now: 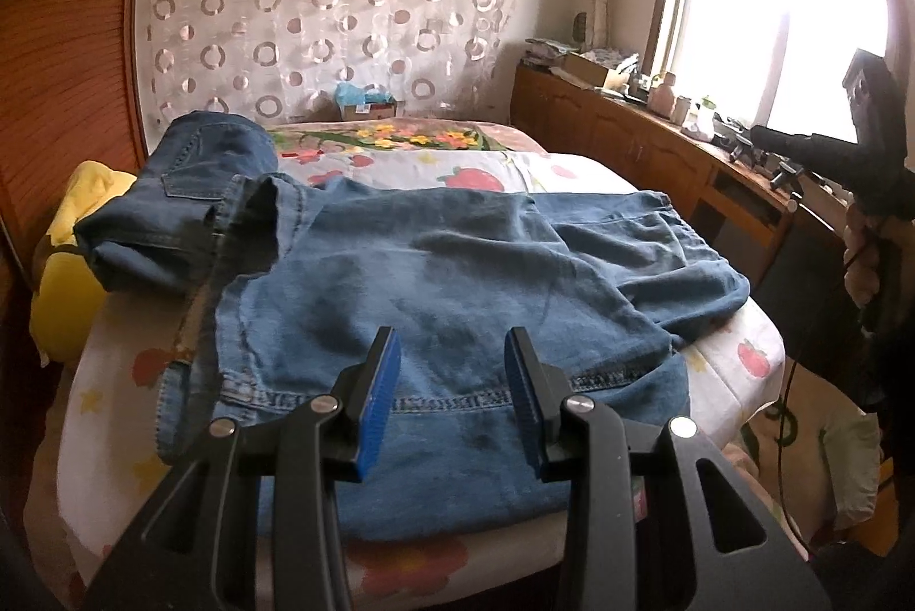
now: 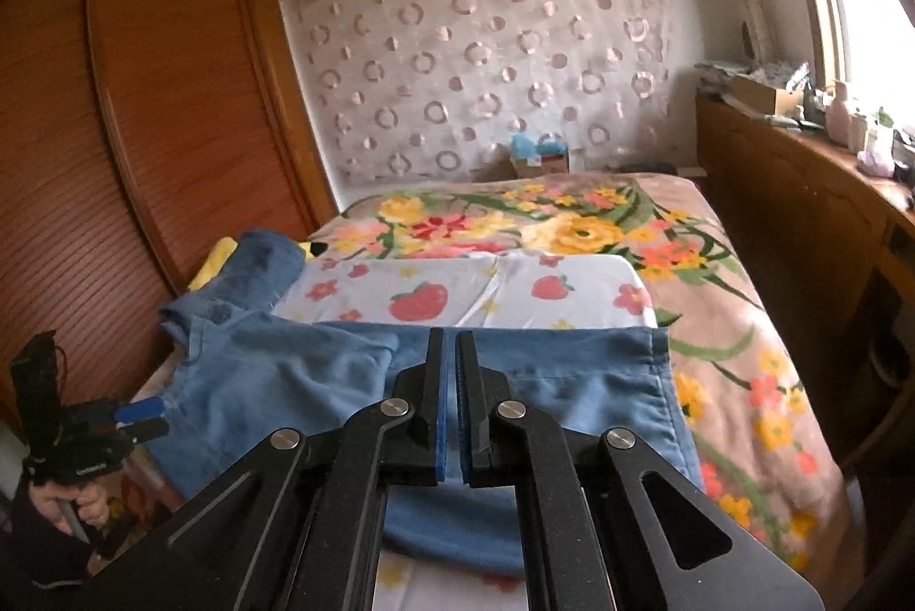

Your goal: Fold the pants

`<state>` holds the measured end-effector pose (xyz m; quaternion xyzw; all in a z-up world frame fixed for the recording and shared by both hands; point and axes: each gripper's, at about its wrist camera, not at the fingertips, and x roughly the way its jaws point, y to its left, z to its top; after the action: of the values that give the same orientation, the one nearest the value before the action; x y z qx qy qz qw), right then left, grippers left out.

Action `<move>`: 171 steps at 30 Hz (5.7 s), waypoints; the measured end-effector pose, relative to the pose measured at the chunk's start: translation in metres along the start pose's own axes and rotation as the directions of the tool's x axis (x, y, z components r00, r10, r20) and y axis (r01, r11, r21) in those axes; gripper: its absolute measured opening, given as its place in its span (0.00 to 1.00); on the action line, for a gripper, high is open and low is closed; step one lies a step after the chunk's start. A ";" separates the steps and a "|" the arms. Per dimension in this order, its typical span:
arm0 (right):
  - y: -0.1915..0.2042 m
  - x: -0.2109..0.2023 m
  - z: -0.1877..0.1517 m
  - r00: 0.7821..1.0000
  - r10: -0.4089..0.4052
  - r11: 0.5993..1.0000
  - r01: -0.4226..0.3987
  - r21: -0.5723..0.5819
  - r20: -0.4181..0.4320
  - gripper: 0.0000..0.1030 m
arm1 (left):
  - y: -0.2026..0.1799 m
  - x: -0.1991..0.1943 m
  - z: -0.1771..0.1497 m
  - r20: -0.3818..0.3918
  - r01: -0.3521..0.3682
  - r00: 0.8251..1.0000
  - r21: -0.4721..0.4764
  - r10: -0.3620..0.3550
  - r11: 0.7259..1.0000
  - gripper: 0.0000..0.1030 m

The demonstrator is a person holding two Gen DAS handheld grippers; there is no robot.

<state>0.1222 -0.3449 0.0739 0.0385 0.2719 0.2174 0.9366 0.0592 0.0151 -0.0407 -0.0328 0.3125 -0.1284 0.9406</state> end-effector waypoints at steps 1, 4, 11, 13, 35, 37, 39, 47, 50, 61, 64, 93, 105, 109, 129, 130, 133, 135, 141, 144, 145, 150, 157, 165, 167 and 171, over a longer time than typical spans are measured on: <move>0.000 0.003 -0.002 1.000 -0.021 1.000 0.021 -0.003 -0.007 0.00 | 0.000 0.000 0.000 -0.001 -0.001 1.000 0.000 0.001 1.000 0.35; -0.011 0.009 -0.016 0.998 -0.060 0.998 0.061 0.015 -0.030 0.04 | 0.002 0.001 -0.003 -0.005 0.003 1.000 -0.007 -0.003 1.000 0.35; -0.035 0.022 -0.073 0.979 -0.118 0.992 0.124 0.030 -0.168 0.41 | -0.004 0.010 -0.010 -0.028 0.011 1.000 -0.004 -0.011 1.000 0.35; -0.035 0.027 -0.092 0.971 -0.123 0.991 0.129 0.018 -0.207 0.43 | -0.005 0.011 -0.011 -0.032 0.012 0.999 -0.004 -0.013 1.000 0.35; -0.026 0.062 -0.130 0.898 -0.307 0.931 0.215 -0.295 -0.314 0.62 | -0.005 0.020 -0.019 -0.057 0.016 0.998 -0.017 -0.017 1.000 0.35; -0.036 0.064 -0.129 0.892 -0.322 0.928 0.231 -0.291 -0.318 0.62 | -0.004 0.020 -0.019 -0.059 0.016 0.998 -0.018 -0.017 1.000 0.35; -0.045 0.064 -0.127 0.893 -0.308 0.936 0.225 -0.269 -0.327 0.62 | -0.004 0.020 -0.019 -0.058 0.015 0.998 -0.018 -0.016 1.000 0.35; -0.040 0.063 -0.127 0.909 -0.248 0.953 0.165 -0.255 -0.336 0.04 | -0.004 0.020 -0.019 -0.059 0.015 0.998 -0.018 -0.016 1.000 0.35; -0.037 0.057 -0.124 0.922 -0.236 0.956 0.163 -0.245 -0.307 0.02 | -0.003 0.020 -0.020 -0.058 0.014 0.998 -0.020 -0.015 1.000 0.35; 0.051 0.018 -0.026 0.995 -0.087 0.947 0.067 -0.314 -0.048 0.01 | 0.004 0.000 -0.016 -0.014 0.002 1.000 -0.032 -0.002 0.999 0.35; 0.097 0.017 -0.003 1.000 0.007 0.929 -0.013 -0.371 -0.018 0.01 | 0.009 -0.009 -0.015 0.001 -0.009 1.000 -0.036 0.009 0.999 0.35; 0.049 0.097 -0.077 0.956 -0.038 0.991 0.000 -0.132 -0.289 0.48 | 0.015 -0.007 -0.018 -0.018 -0.014 1.000 -0.053 0.013 0.999 0.35; 0.027 0.126 -0.107 0.929 -0.091 0.994 0.062 -0.091 -0.358 0.41 | 0.011 -0.001 -0.023 -0.035 -0.004 0.999 -0.049 0.003 0.999 0.35; 0.026 0.124 -0.106 0.931 -0.047 0.996 0.016 -0.090 -0.362 0.05 | 0.013 -0.002 -0.025 -0.035 -0.005 0.999 -0.055 0.004 0.998 0.35; 0.224 0.104 0.052 0.956 0.227 0.874 -0.285 -0.394 -0.188 0.02 | 0.037 -0.025 -0.024 0.018 -0.022 1.000 -0.098 0.024 0.995 0.35; 0.233 0.114 0.052 0.956 0.219 0.873 -0.281 -0.399 -0.193 0.03 | 0.038 -0.024 -0.023 0.016 -0.023 1.000 -0.092 0.025 0.995 0.35; 0.241 0.144 0.053 0.958 0.188 0.879 -0.263 -0.398 -0.218 0.10 | 0.039 -0.022 -0.020 0.017 -0.022 1.000 -0.093 0.024 0.995 0.35; 0.237 0.157 0.054 0.957 0.171 0.893 -0.251 -0.373 -0.233 0.37 | 0.040 -0.021 -0.018 0.018 -0.015 1.000 -0.091 0.016 0.996 0.35; 0.201 0.138 0.045 0.964 0.168 0.917 -0.230 -0.327 -0.205 0.55 | 0.026 -0.015 -0.013 0.011 0.011 1.000 -0.061 -0.010 0.998 0.35; 0.175 0.121 0.034 0.964 0.159 0.926 -0.220 -0.306 -0.211 0.55 | 0.013 -0.009 -0.010 0.005 0.037 0.999 -0.044 -0.037 0.998 0.35; 0.170 0.117 0.030 0.966 0.149 0.929 -0.210 -0.306 -0.211 0.55 | 0.008 -0.006 -0.009 -0.001 0.044 0.999 -0.038 -0.044 0.998 0.35; 0.134 0.095 0.002 0.969 0.102 0.943 -0.165 -0.287 -0.224 0.55 | -0.015 0.009 -0.004 -0.031 0.080 0.996 -0.011 -0.080 0.997 0.35; 0.098 0.082 -0.047 0.963 0.064 0.963 -0.128 -0.237 -0.260 0.55 | -0.047 0.024 0.000 -0.074 0.138 0.988 0.039 -0.135 0.990 0.35; 0.088 0.081 -0.088 0.944 0.074 0.965 -0.148 -0.214 -0.322 0.55 | -0.064 0.043 0.000 -0.133 0.171 0.977 0.038 -0.164 0.985 0.35; 0.088 0.078 -0.093 0.943 0.087 0.966 -0.158 -0.204 -0.320 0.55 | -0.067 0.047 0.001 -0.143 0.168 0.977 0.041 -0.160 0.985 0.35; 0.091 0.082 -0.101 0.942 0.103 0.967 -0.171 -0.192 -0.321 0.55 | -0.075 0.059 0.003 -0.164 0.162 0.975 0.058 -0.151 0.985 0.35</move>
<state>0.0961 -0.2321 -0.0344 -0.0793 0.3861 0.3138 0.8638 0.0900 -0.0729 -0.0619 -0.0136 0.3783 -0.2154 0.9002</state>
